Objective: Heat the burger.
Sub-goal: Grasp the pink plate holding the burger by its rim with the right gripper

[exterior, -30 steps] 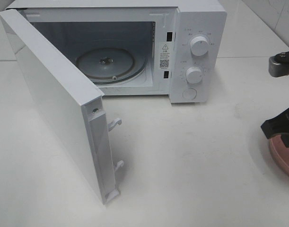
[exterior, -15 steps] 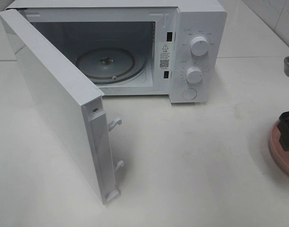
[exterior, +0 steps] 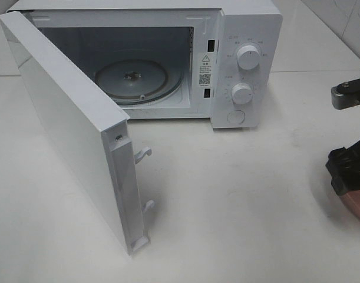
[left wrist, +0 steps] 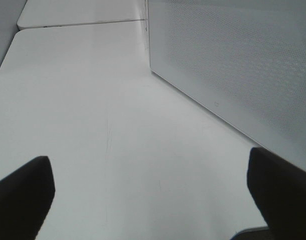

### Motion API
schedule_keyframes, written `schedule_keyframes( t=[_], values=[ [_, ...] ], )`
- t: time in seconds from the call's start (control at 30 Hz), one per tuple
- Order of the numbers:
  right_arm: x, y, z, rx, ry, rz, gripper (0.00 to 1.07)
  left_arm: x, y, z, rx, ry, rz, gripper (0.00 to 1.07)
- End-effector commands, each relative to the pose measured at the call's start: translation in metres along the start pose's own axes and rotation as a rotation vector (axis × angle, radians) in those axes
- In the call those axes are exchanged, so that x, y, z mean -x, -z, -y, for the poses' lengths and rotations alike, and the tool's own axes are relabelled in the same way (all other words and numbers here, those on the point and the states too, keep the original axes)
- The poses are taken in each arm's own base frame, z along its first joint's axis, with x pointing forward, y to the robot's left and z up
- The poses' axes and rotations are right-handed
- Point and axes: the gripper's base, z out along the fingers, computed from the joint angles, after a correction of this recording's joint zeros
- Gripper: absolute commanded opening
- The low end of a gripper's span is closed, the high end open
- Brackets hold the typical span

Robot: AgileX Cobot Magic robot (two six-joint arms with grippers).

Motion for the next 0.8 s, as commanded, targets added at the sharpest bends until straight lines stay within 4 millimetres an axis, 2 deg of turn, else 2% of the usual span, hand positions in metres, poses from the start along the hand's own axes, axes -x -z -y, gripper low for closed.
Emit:
schedule_keyframes(
  t=[0.03, 0.1, 0.2, 0.37, 0.53, 0.8],
  values=[
    [0.003, -0.004, 0.001, -0.002, -0.006, 0.004, 0.90, 0.000, 0.002, 0.000, -0.007, 0.007, 0.020, 0.98],
    [0.006, -0.016, -0.002, 0.004, 0.000, -0.014, 0.89, 0.000, 0.002, 0.000, -0.007, 0.007, 0.020, 0.98],
    [0.006, -0.020, -0.003, 0.005, 0.003, -0.025, 0.89, 0.000, 0.002, 0.000, -0.007, 0.007, 0.020, 0.98],
    [0.010, -0.041, -0.004, 0.012, -0.008, -0.065, 0.87, 0.000, 0.002, 0.000, -0.007, 0.007, 0.020, 0.98],
    [0.010, -0.054, 0.004, 0.010, -0.036, -0.093, 0.87, 0.000, 0.002, 0.000, -0.007, 0.007, 0.020, 0.98],
    [0.012, -0.072, 0.000, 0.021, -0.017, -0.109, 0.86, 0.000, 0.002, 0.000, -0.007, 0.007, 0.020, 0.98]
  ],
)
